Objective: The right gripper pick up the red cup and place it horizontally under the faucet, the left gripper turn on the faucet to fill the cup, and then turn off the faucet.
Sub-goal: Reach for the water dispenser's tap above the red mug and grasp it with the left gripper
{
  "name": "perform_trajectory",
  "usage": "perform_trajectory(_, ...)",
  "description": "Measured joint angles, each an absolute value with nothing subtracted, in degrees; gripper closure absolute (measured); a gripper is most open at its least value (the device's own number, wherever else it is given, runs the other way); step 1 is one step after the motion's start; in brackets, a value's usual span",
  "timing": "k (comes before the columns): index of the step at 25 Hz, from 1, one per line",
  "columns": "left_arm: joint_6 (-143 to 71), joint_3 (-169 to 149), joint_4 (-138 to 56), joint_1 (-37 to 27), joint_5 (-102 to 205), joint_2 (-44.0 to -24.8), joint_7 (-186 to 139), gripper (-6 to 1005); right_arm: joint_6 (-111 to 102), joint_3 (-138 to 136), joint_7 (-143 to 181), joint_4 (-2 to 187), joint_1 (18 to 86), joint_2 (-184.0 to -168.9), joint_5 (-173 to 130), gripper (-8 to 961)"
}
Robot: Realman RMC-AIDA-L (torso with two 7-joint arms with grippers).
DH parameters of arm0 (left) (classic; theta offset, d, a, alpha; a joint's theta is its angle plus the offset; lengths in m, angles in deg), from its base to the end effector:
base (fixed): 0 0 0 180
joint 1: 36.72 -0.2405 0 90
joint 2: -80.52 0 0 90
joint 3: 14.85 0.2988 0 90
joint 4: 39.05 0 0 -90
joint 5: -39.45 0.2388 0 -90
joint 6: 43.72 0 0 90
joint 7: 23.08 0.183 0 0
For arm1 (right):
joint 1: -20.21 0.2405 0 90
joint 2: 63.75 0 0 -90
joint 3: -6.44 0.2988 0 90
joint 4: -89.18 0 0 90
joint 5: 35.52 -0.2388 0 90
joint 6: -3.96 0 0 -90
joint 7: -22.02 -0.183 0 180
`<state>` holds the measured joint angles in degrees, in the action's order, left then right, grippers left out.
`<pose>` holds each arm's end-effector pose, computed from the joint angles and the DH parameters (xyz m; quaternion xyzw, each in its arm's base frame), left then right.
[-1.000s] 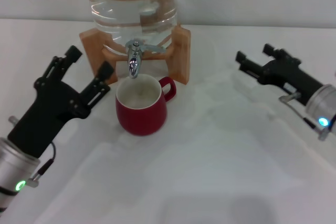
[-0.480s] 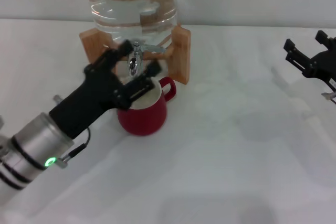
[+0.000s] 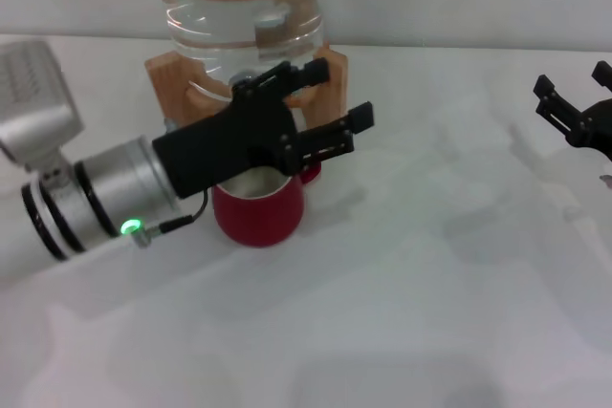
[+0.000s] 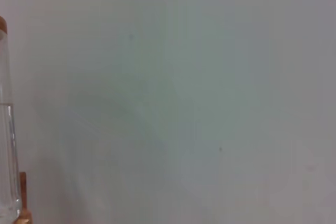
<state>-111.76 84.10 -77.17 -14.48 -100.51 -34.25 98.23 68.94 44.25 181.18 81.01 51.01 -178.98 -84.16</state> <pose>-0.2247 0.3850 -0.0915 -0.8775 -0.1523 -0.4091 0.1988 0.3483 0.4316 -0.0542 -0.7497 0.2319 0.3332 0.5227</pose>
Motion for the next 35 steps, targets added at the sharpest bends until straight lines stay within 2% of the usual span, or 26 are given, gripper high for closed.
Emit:
perform_trajectory(3, -109.6, 81.0, -81.9, -14.6, -93.0, -34.03, 91.6, 139, 69.0, 44.4, 181.2, 81.0, 50.8, -179.04, -84.2, 84)
perform_trajectory(12, -110.8, 63.2, -106.7, -13.5, -48.9, -37.07, 55.1, 139, 68.9, 44.4, 181.2, 80.9, 50.8, -179.07, -84.1, 83)
perform_trajectory(16, -111.9, 62.4, -109.5, -12.5, -44.5, -37.23, 51.5, 139, 68.7, 44.4, 181.1, 80.8, 50.8, -179.06, -84.1, 83)
perform_trajectory(27, -115.8, 61.4, -116.1, -2.9, -20.7, -37.60, 32.6, 140, 68.7, 44.4, 180.8, 80.4, 50.8, -179.08, -84.1, 84)
perform_trajectory(35, -117.3, 61.4, -116.4, -1.5, -15.6, -38.33, 29.7, 140, 68.7, 44.4, 180.6, 80.4, 50.8, -179.27, -84.1, 83)
